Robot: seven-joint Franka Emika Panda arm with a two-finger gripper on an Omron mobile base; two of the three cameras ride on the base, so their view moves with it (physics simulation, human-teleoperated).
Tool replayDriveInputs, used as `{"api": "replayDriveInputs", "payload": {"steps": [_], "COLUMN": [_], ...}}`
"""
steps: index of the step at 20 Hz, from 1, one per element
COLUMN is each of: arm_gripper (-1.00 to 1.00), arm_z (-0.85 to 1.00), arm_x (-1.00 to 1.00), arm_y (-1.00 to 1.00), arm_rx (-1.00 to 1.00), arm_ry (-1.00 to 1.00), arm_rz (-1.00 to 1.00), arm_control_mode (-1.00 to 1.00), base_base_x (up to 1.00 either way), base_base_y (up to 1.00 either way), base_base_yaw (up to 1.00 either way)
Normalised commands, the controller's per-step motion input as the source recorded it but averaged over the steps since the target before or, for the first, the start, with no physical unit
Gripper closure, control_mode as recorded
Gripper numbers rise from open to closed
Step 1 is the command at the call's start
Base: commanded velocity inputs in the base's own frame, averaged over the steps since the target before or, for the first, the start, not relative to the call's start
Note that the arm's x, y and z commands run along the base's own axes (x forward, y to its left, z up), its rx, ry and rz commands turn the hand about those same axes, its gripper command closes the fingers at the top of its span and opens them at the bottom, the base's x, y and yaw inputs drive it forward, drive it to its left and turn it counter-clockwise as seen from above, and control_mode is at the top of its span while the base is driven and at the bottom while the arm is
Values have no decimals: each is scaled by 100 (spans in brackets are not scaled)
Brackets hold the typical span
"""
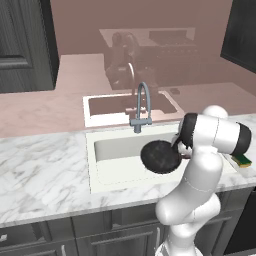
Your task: Pick the pan and sponge and place them into the sink. Then turn on the water.
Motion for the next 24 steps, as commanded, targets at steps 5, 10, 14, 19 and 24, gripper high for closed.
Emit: {"api": "replayDriveInputs", "payload": {"steps": [5, 10, 14, 19, 24], "arm_gripper": [100, 100, 100, 100, 100], "arm_z": [-7, -10, -21, -27, -32], "arm_x": [17, 25, 25, 18, 18], "arm_y": [2, 4, 9, 10, 10], "arm_rx": [4, 3, 0, 1, 1], "arm_ry": [-3, -5, -3, -2, -4], "arm_rz": [4, 7, 7, 10, 10], "arm_control_mode": [-100, -100, -100, -100, -100], "base_base_x": [0, 0, 0, 0, 0], "base_base_y": [0, 0, 0, 0, 0], "base_base_yaw": [0, 0, 0, 0, 0]}}
